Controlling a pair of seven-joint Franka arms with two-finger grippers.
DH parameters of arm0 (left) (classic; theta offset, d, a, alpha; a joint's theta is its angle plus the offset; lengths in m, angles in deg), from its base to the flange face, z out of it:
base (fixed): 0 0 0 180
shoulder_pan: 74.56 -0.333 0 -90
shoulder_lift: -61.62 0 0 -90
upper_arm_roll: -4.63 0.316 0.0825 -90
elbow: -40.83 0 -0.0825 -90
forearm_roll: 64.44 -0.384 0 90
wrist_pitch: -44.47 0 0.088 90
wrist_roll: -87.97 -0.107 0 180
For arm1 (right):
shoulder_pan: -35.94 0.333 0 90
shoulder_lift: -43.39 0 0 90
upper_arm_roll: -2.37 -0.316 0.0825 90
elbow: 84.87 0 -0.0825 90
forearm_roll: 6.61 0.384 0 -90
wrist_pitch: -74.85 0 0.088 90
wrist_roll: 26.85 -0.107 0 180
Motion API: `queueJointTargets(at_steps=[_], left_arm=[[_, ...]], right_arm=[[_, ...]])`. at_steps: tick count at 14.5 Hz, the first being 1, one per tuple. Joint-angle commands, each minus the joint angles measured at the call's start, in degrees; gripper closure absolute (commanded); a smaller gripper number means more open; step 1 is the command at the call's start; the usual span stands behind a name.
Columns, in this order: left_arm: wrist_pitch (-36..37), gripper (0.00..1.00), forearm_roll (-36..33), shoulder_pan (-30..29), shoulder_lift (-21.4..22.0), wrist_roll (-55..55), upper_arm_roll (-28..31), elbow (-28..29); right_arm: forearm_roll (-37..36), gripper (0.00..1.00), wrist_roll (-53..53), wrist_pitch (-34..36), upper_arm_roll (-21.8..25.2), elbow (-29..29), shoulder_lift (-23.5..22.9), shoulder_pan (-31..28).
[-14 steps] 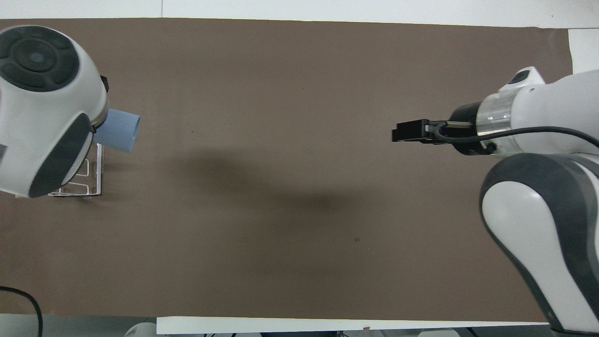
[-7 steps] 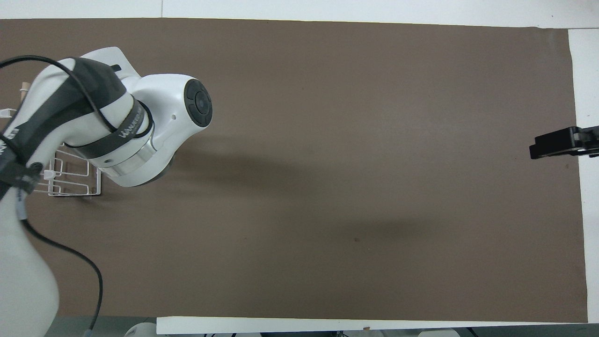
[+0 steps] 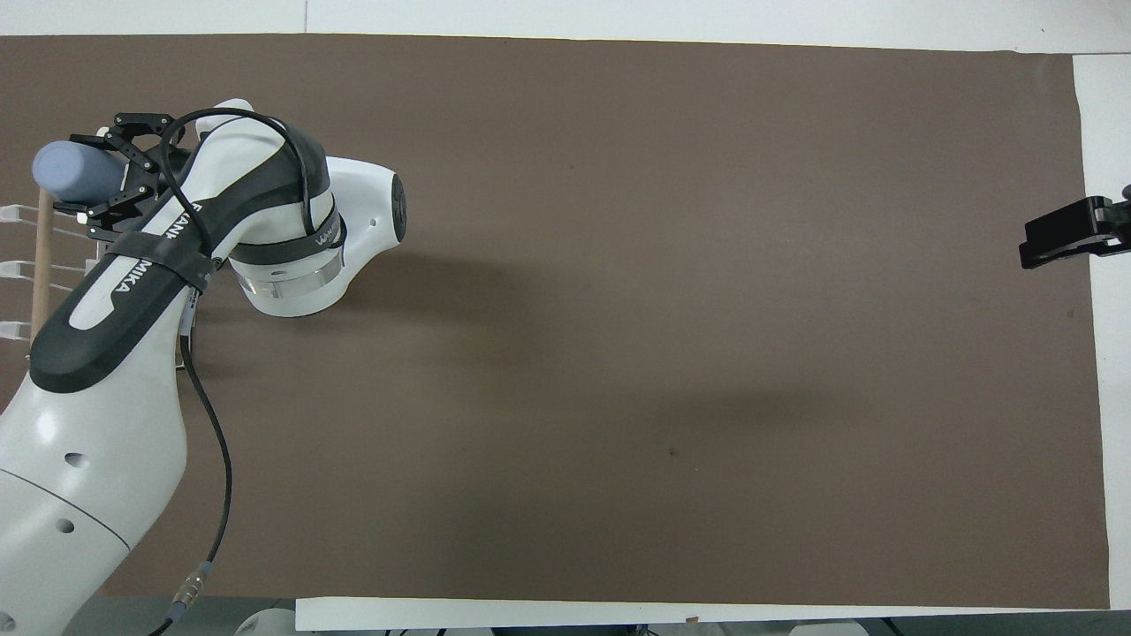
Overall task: Hang cup on cup holder
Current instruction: 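Lower the cup onto a rack peg and open the left gripper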
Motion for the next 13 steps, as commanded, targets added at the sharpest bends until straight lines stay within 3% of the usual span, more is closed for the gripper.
queueJointTargets(at_steps=[1,7,8,9,10,13], left_arm=[[0.0,1.00,-1.0,-1.4,0.8,0.1,-0.2,0.7],[-2.5,1.00,-1.1,-3.1,0.3,1.8,-0.4,3.1],[-3.0,0.82,-0.9,-3.4,0.3,1.7,-0.5,3.2],[-4.0,0.13,-0.3,-3.7,0.2,1.3,-0.6,3.1],[-4.7,0.01,0.4,-3.7,0.2,0.9,-0.6,3.0],[-9.3,0.01,3.6,-5.1,-1.1,-3.9,-0.3,0.2]], right_arm=[[-0.9,0.01,0.0,2.0,-0.6,-2.3,-0.5,0.6],[-0.7,0.01,0.0,2.3,-0.7,-0.4,0.8,-0.1],[-0.6,0.01,0.0,2.7,-0.7,-0.4,0.8,-0.1],[-0.5,0.01,0.0,2.7,-0.7,-0.4,0.8,0.1],[-0.3,0.01,0.0,2.8,-0.7,-0.3,0.9,0.2],[-0.1,0.01,0.0,3.2,-0.7,1.5,1.8,0.1]])
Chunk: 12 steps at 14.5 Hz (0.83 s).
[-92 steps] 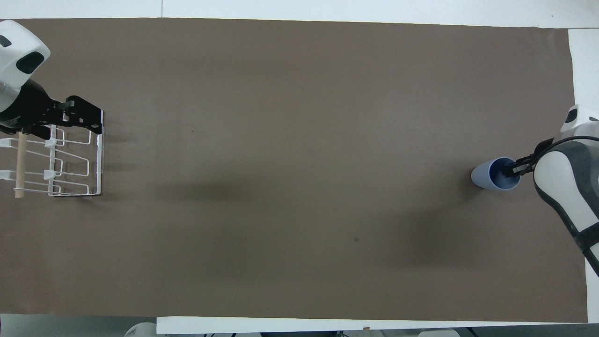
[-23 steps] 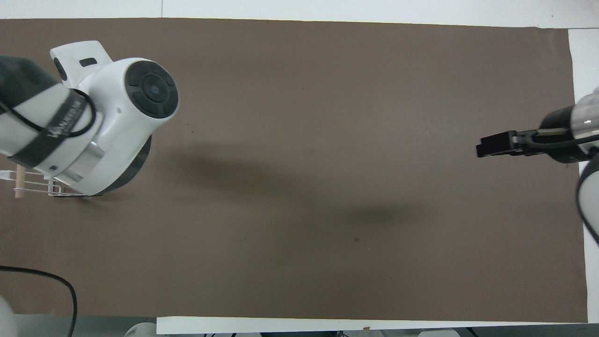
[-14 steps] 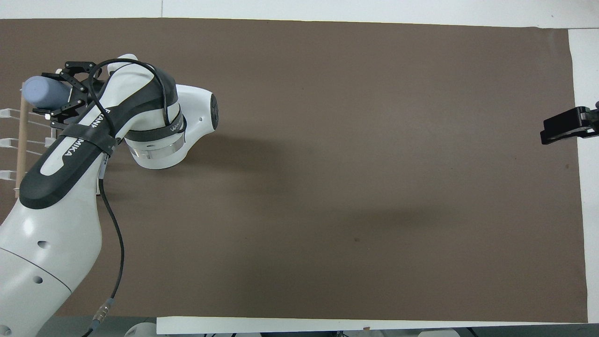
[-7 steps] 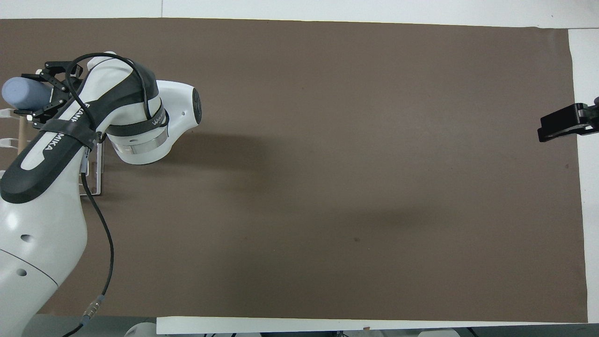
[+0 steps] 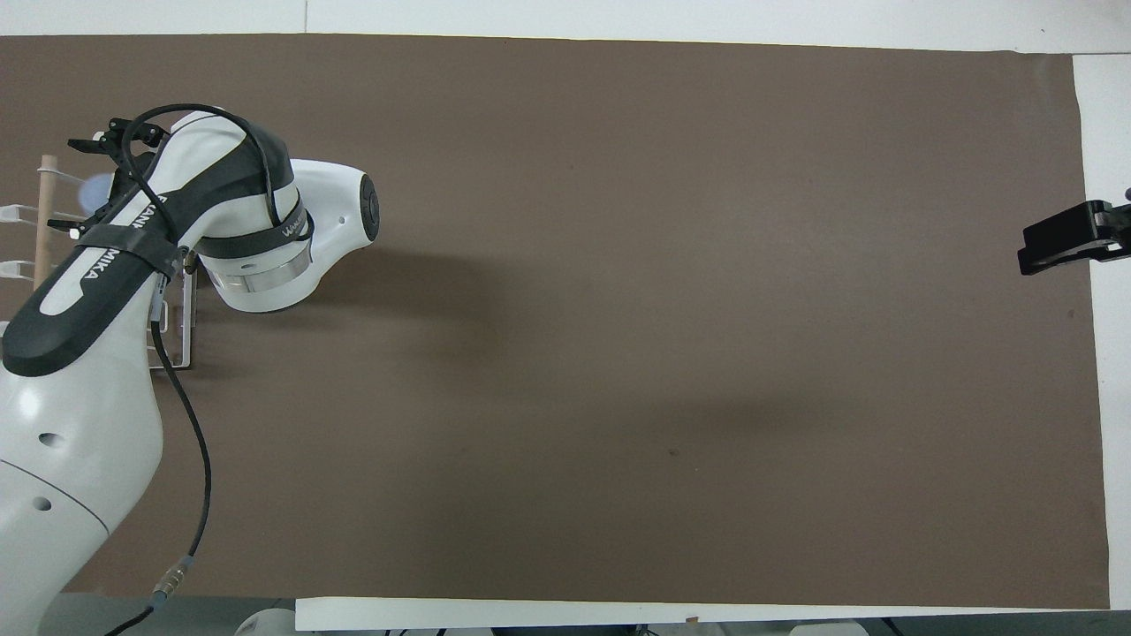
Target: Hang cup on cup holder
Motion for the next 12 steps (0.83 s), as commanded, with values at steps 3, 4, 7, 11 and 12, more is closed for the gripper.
queueJointTargets(at_steps=[3,4,7,11,12], left_arm=[[0.1,0.01,3.4,-0.6,-0.4,-3.1,-0.3,-3.8],[1.6,0.01,4.9,-0.4,-0.4,-3.4,-0.4,-4.1],[-2.5,0.01,11.2,-1.3,2.5,-12.7,-0.5,-4.1],[-10.0,0.01,24.5,-5.5,13.8,-36.9,-0.4,-4.5],[-10.1,0.01,27.4,-6.3,16.2,-44.3,-0.1,-5.2]], right_arm=[[0.0,0.01,0.0,0.2,-0.3,2.4,1.6,-0.4],[0.0,0.01,0.0,0.2,-0.2,2.4,1.6,-0.4],[0.0,0.01,0.0,0.3,-0.2,2.4,1.7,-0.4],[0.0,0.01,0.0,0.2,-0.3,2.4,1.7,-0.1],[0.0,0.01,0.0,0.3,-0.3,2.4,1.7,-0.1]])
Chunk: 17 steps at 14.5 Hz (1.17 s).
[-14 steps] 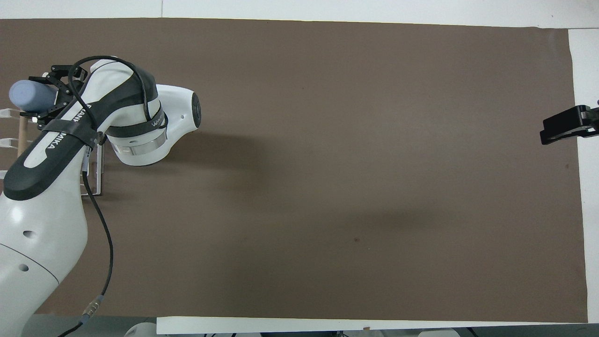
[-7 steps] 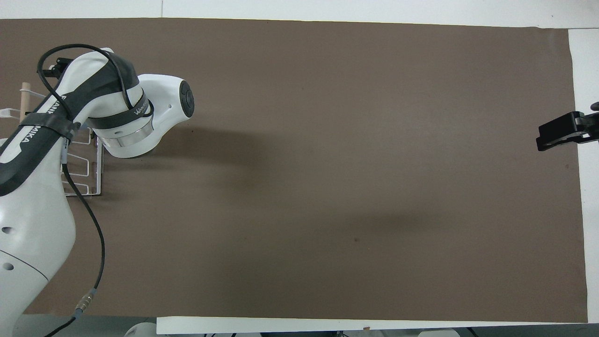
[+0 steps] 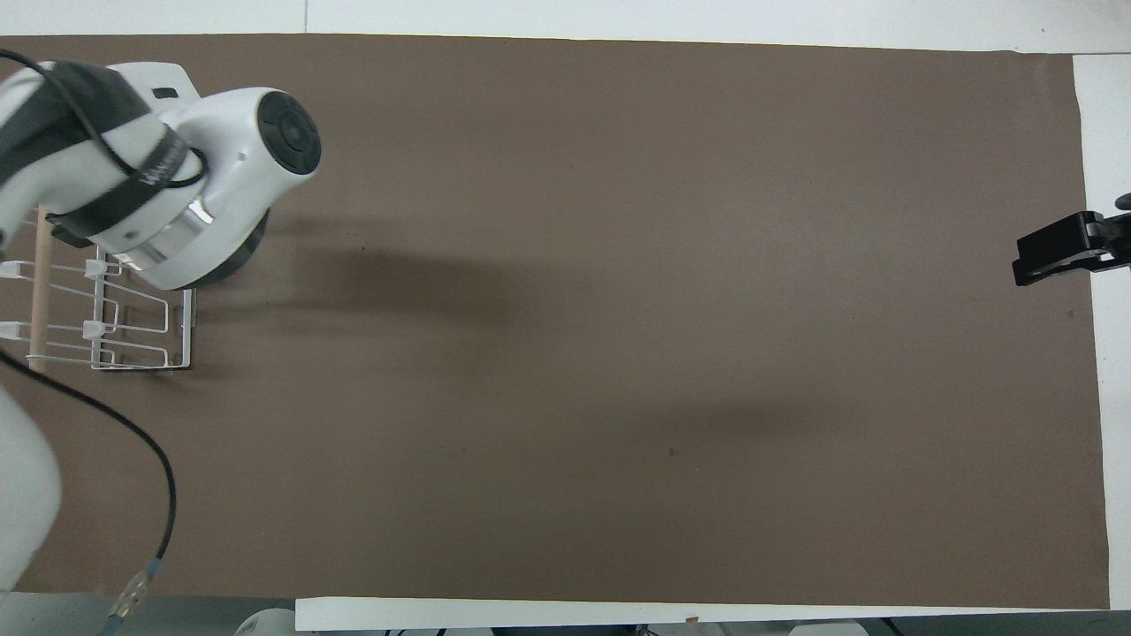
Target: Hang cup on cup holder
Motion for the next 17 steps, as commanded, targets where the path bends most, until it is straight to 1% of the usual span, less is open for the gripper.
queueJointTargets(at_steps=[1,3,4,6,8,10,12,13,17], left_arm=[[-2.3,0.01,9.0,-3.8,8.6,-19.0,0.2,-0.1],[-2.4,0.01,17.3,-6.3,11.2,-32.5,0.5,-3.0],[-2.4,0.01,22.9,-7.7,11.3,-38.5,0.5,-4.9],[-3.1,0.00,33.0,-10.1,11.3,-49.8,0.5,-5.3],[-2.8,0.00,43.2,-12.4,11.4,-64.1,0.6,-5.3],[-1.6,0.00,47.9,-14.1,11.6,-75.7,0.5,-4.6],[-0.8,0.00,55.2,-15.2,12.6,-86.3,0.6,-3.4],[0.6,0.00,56.6,-15.1,12.7,-89.1,0.5,-3.3],[5.1,0.00,57.1,-14.5,12.7,-90.0,0.0,-6.7]], right_arm=[[0.0,0.01,0.0,0.0,-0.3,1.6,1.4,-0.1],[0.0,0.01,0.0,0.1,-0.3,1.6,1.4,-0.1],[0.0,0.01,0.0,0.0,-0.3,1.6,1.4,-0.2],[0.0,0.01,0.0,0.0,-0.3,1.6,1.4,-0.1],[0.0,0.01,0.0,0.1,-0.3,1.6,1.4,-0.1],[0.0,0.01,0.0,0.1,-0.2,1.6,1.4,-0.2],[0.0,0.01,0.0,0.1,-0.2,1.6,1.4,-0.1],[0.0,0.01,0.0,0.1,-0.3,1.6,1.4,-0.1],[0.0,0.01,0.0,0.1,-0.2,1.6,1.4,-0.1]])
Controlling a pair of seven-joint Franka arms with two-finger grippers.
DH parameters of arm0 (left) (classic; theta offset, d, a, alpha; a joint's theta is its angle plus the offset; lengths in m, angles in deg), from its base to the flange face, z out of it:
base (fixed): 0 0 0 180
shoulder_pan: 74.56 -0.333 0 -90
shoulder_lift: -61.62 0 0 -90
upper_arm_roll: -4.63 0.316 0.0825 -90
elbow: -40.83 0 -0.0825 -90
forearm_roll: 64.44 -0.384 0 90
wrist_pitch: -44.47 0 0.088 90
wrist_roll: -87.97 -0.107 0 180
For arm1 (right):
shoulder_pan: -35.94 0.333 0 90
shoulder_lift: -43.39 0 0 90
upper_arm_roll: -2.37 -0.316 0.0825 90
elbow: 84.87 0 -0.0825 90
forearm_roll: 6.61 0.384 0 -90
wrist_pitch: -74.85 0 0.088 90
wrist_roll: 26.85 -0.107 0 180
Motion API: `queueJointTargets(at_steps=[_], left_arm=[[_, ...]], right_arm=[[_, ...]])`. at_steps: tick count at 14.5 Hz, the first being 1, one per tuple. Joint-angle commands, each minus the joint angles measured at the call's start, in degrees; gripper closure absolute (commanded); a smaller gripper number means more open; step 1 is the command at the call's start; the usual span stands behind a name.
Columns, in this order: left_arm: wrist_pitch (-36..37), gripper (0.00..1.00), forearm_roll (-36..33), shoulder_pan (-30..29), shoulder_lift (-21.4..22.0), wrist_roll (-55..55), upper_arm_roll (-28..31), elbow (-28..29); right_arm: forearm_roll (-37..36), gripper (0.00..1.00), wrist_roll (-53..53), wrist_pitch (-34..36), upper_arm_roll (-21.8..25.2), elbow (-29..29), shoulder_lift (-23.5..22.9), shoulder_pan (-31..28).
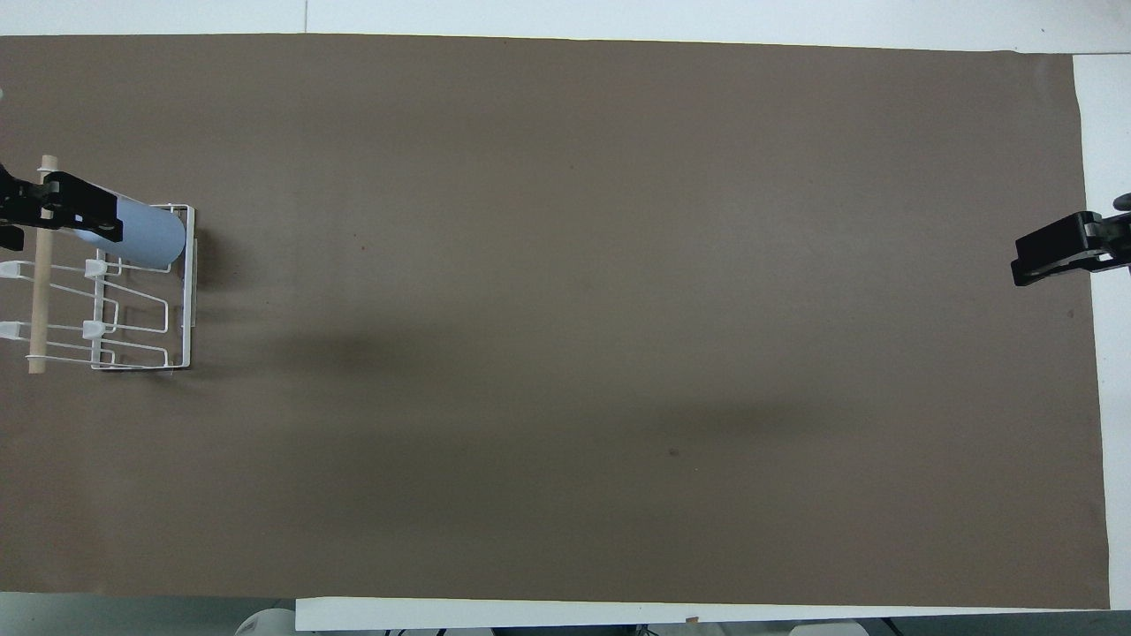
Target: Hang cup on cup holder
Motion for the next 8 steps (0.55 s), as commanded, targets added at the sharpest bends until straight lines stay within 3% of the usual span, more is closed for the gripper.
queueJointTargets(at_steps=[1,8], left_arm=[[3.7,0.00,0.9,0.0,0.9,-1.7,-0.2,-2.1],[5.3,0.00,0.9,1.2,3.1,-1.4,-1.1,-2.1]], right_arm=[[0.0,0.01,0.0,0.1,-0.2,1.6,1.4,-0.1],[0.0,0.01,0.0,0.1,-0.1,1.6,1.4,-0.1]])
